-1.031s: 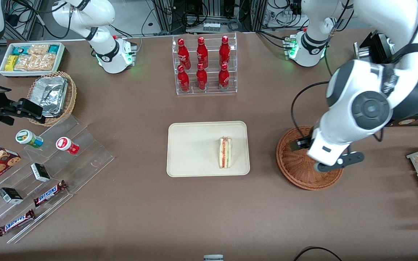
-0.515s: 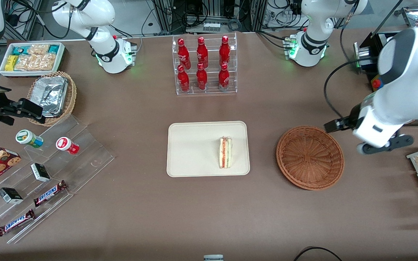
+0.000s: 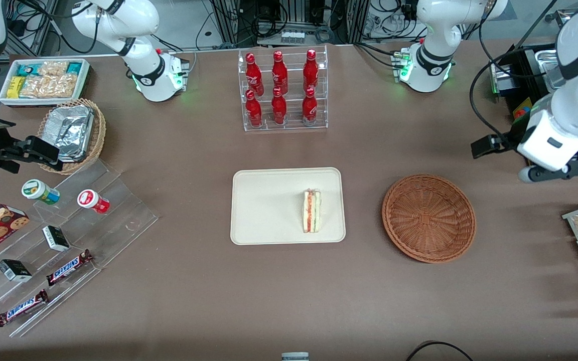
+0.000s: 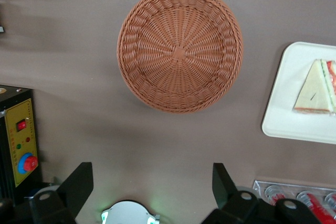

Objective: Place sandwich from basket to tray

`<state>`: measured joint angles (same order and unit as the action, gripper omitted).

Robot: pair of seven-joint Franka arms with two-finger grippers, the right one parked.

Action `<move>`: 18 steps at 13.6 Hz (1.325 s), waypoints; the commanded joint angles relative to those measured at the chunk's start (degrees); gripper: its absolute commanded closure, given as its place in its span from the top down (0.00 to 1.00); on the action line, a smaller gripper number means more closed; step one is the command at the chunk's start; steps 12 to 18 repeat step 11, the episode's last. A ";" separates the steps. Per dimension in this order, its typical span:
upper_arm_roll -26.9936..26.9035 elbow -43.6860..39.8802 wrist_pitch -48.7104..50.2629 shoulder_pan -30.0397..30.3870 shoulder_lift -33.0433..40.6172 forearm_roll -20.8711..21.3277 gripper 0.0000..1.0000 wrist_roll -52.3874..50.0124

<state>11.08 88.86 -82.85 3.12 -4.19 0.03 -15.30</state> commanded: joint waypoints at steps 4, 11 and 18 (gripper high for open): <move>0.17 3.43 3.22 0.74 3.84 -0.65 1.00 7.80; 0.26 1.84 6.38 0.74 5.33 0.58 1.00 8.97; 0.26 1.84 6.38 0.74 5.33 0.58 1.00 8.97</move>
